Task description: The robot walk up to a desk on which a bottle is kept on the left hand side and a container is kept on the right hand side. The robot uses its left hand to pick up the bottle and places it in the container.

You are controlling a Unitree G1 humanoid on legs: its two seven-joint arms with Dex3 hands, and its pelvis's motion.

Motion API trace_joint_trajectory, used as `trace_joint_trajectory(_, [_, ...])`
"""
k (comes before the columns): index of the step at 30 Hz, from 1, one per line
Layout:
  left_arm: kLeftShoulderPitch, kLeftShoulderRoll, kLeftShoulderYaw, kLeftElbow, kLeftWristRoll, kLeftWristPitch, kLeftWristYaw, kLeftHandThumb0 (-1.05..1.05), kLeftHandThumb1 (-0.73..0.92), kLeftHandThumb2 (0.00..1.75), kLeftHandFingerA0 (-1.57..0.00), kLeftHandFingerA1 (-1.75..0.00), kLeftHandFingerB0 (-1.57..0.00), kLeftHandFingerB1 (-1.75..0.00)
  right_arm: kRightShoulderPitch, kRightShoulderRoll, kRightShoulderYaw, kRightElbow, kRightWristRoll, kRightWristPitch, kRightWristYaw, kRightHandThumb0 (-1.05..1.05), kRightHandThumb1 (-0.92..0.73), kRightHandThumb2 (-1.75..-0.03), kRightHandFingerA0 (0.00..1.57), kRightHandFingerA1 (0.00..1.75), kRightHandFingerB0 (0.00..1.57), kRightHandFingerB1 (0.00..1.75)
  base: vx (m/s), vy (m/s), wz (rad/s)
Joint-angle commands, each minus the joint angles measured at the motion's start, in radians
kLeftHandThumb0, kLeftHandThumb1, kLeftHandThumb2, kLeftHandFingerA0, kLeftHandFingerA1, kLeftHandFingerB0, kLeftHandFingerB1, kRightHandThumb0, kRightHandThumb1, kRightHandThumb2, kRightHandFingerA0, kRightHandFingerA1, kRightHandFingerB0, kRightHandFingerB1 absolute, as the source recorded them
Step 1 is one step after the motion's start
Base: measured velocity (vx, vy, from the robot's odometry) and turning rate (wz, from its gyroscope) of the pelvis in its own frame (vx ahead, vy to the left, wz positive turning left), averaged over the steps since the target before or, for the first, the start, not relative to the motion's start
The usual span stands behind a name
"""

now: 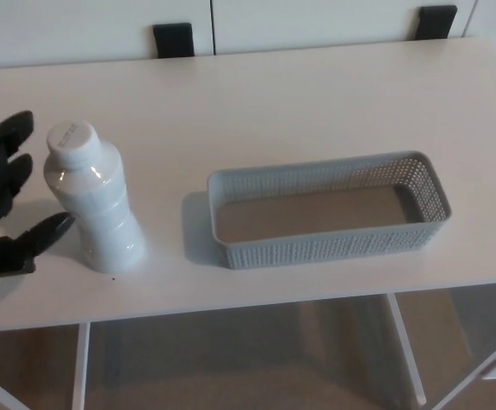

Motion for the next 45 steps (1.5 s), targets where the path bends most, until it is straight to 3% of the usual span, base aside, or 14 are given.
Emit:
trace_joint_trajectory(1, [0.010, -0.002, -0.007, -0.007, -0.026, 0.069, -0.012, -0.61, 0.40, 0.75, 0.00, -0.18, 0.00, -0.09, 0.027, -0.008, -0.012, -0.061, 0.028, 0.039, 0.017, -0.33, -0.55, -0.56, 0.77, 0.57, 0.57, 0.46, 0.00, 0.000, 0.00])
trace_joint_trajectory(12, [0.010, -0.022, -0.035, -0.001, -0.025, 0.090, -0.013, -0.60, 0.39, 0.75, 0.00, -0.19, 0.00, -0.10, 0.019, -0.011, -0.006, -0.052, 0.018, 0.025, 0.007, -0.34, -0.54, -0.56, 0.75, 0.58, 0.59, 0.47, 0.00, 0.000, 0.00])
trace_joint_trajectory(27, [-0.163, -0.092, -0.113, 0.186, 0.037, 0.113, 0.048, -0.60, 0.39, 0.75, -0.07, -0.41, -0.01, -0.13, 0.000, -0.010, -0.006, -0.026, 0.022, 0.025, 0.010, -0.33, -0.55, -0.56, 0.72, 0.56, 0.58, 0.47, 0.00, 0.000, 0.00])
trace_joint_trajectory(30, [-0.228, -0.121, -0.141, 0.270, 0.085, 0.095, 0.108, -0.58, 0.40, 0.72, -0.14, -0.42, -0.02, -0.16, 0.016, -0.011, 0.000, -0.060, 0.019, 0.011, 0.018, -0.37, -0.55, -0.56, 0.74, 0.58, 0.58, 0.47, 0.00, 0.000, 0.00])
trace_joint_trajectory(31, [-0.238, -0.129, -0.145, 0.285, 0.099, 0.082, 0.128, -0.54, 0.49, 0.54, -0.30, -0.35, -0.02, -0.23, 0.018, -0.011, 0.002, -0.065, 0.016, 0.011, 0.015, -0.37, -0.55, -0.56, 0.77, 0.58, 0.59, 0.46, 0.00, 0.000, 0.00])
trace_joint_trajectory(32, [-0.257, -0.159, -0.149, 0.315, 0.137, 0.056, 0.208, -0.39, 0.52, 0.56, -0.68, -0.46, -0.19, -0.28, 0.017, -0.008, 0.004, -0.066, 0.013, 0.005, 0.010, -0.36, -0.55, -0.56, 0.75, 0.58, 0.58, 0.47, 0.00, 0.000, 0.00])
trace_joint_trajectory(33, [-0.272, -0.189, -0.151, 0.335, 0.170, 0.037, 0.285, -0.39, 0.52, 0.56, -0.68, -0.46, -0.19, -0.28, 0.016, -0.005, 0.006, -0.068, 0.011, -0.001, 0.008, -0.36, -0.55, -0.56, 0.75, 0.58, 0.58, 0.47, 0.00, 0.000, 0.00])
trace_joint_trajectory(34, [-0.290, -0.216, -0.150, 0.357, 0.199, 0.031, 0.359, -0.32, 0.58, 0.64, -0.93, -0.58, -0.29, -0.35, 0.021, 0.000, 0.010, -0.083, 0.008, -0.006, 0.004, -0.36, -0.55, -0.56, 0.74, 0.57, 0.59, 0.47, 0.00, 0.000, 0.00])
trace_joint_trajectory(35, [-0.296, -0.225, -0.149, 0.366, 0.210, 0.030, 0.386, -0.32, 0.58, 0.64, -0.93, -0.58, -0.29, -0.35, 0.023, 0.001, 0.011, -0.089, 0.007, -0.008, 0.003, -0.36, -0.55, -0.56, 0.74, 0.57, 0.59, 0.47, 0.00, 0.000, 0.00])
trace_joint_trajectory(36, [-0.301, -0.229, -0.150, 0.374, 0.217, 0.024, 0.398, -0.23, 0.69, 0.61, -1.13, -0.64, -0.38, -0.35, 0.025, 0.003, 0.014, -0.095, 0.004, -0.009, 0.000, -0.35, -0.55, -0.56, 0.75, 0.56, 0.60, 0.47, 0.00, 0.000, 0.00])
trace_joint_trajectory(37, [-0.308, -0.234, -0.150, 0.386, 0.227, 0.017, 0.415, -0.23, 0.69, 0.61, -1.13, -0.64, -0.38, -0.35, 0.027, 0.005, 0.017, -0.104, 0.000, -0.010, -0.003, -0.35, -0.55, -0.56, 0.75, 0.56, 0.60, 0.47, 0.00, 0.000, 0.00])
trace_joint_trajectory(39, [-0.316, -0.246, -0.157, 0.424, 0.240, -0.060, 0.422, -0.08, 0.81, 0.64, -1.15, -1.35, -0.83, -0.55, 0.017, 0.004, 0.034, -0.094, -0.027, -0.053, -0.017, -0.38, -0.53, -0.55, 0.79, 0.57, 0.63, 0.47, 0.00, 0.000, 0.00])
trace_joint_trajectory(43, [-0.324, -0.257, -0.157, 0.436, 0.241, -0.071, 0.427, -0.08, 0.77, 0.66, -1.09, -1.45, -0.92, -0.71, 0.021, 0.007, 0.036, -0.116, -0.024, -0.067, -0.011, -0.37, -0.54, -0.56, 0.80, 0.59, 0.62, 0.48, 0.00, 0.000, 0.00])
trace_joint_trajectory(45, [-0.317, -0.263, -0.155, 0.432, 0.236, -0.070, 0.422, -0.04, 0.73, 0.77, -1.10, -1.46, -0.90, -0.95, 0.026, 0.002, 0.036, -0.135, -0.019, -0.049, -0.006, -0.35, -0.54, -0.56, 0.78, 0.57, 0.62, 0.48, 0.00, 0.000, 0.00])
